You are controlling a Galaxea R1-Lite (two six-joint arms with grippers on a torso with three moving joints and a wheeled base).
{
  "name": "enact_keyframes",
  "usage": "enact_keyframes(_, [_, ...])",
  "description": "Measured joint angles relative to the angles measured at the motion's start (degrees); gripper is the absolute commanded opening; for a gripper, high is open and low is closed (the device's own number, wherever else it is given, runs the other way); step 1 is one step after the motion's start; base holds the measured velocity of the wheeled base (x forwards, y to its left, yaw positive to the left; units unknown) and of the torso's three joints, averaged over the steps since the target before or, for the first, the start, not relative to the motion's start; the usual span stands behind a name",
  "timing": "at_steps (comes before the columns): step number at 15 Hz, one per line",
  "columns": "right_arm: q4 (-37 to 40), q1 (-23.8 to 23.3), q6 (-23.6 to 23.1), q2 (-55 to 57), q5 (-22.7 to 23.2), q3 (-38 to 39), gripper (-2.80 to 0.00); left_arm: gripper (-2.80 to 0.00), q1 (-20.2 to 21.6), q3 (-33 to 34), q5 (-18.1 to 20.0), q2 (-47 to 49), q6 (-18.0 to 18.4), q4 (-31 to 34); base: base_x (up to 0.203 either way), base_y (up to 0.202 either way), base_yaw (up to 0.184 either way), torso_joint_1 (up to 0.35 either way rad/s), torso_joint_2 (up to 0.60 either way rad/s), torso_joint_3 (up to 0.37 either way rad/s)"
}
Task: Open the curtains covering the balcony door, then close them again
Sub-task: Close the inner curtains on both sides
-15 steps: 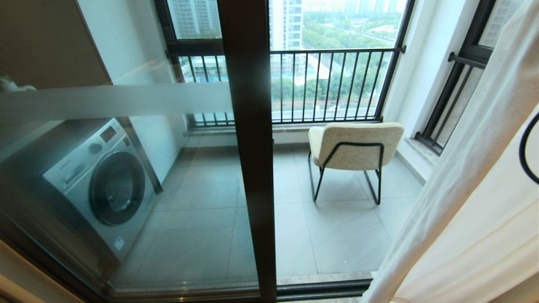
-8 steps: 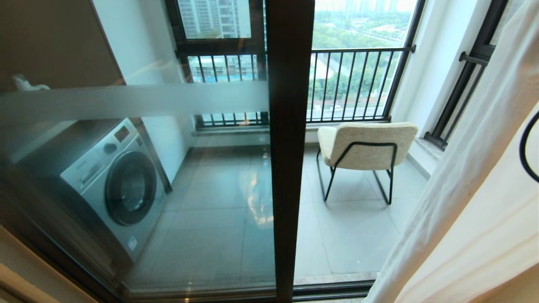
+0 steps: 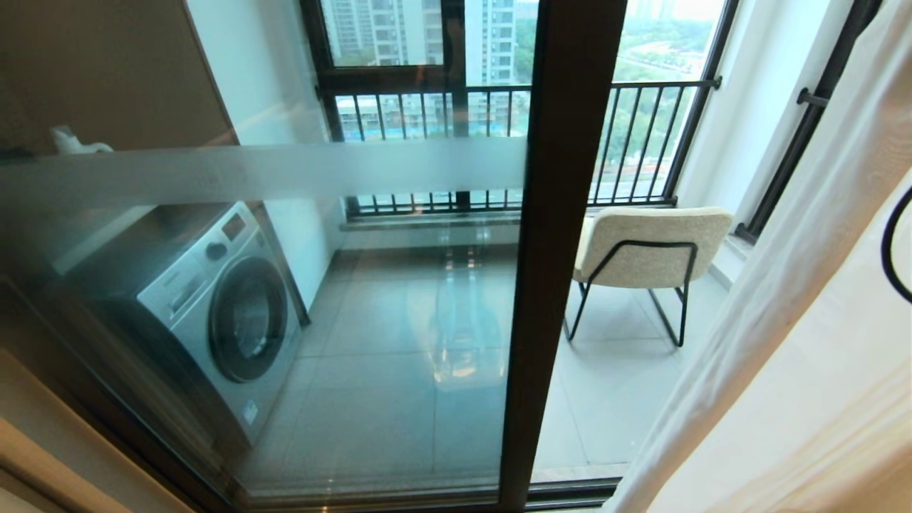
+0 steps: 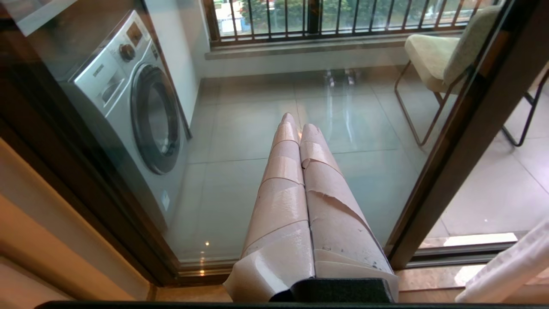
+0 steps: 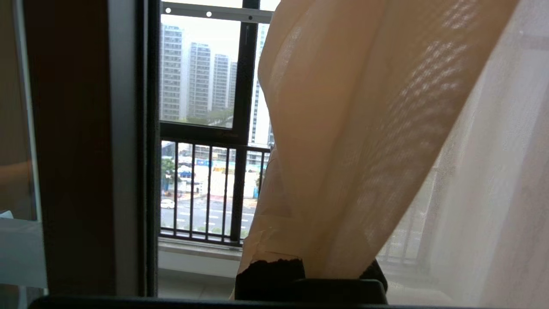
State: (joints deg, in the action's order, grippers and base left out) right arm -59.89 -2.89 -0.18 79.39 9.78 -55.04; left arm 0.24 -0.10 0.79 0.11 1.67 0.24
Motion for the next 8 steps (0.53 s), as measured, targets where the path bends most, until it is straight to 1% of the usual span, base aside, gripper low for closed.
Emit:
enact_keyframes(4, [0.05, 0.0, -0.06, -0.01, 0.02, 0.22, -2.8, -2.8, 0.0, 0.0, -0.02, 0.0, 0.06, 0.02, 0.0, 0.174, 0.002, 0.005, 0.0, 0.002])
enact_keyframes(5, [0.11, 0.0, -0.02, -0.01, 0.07, 0.27, -2.8, -2.8, -0.02, 0.0, -0.02, 0.0, 0.08, 0.05, 0.0, 0.095, -0.008, 0.005, 0.0, 0.002])
enact_keyframes(8, [0.11, -0.02, -0.02, -0.04, 0.15, 0.09, -2.8, -2.8, 0.05, 0.0, 0.0, 0.0, 0.0, -0.02, 0.0, 0.0, 0.0, 0.0, 0.0, 0.0])
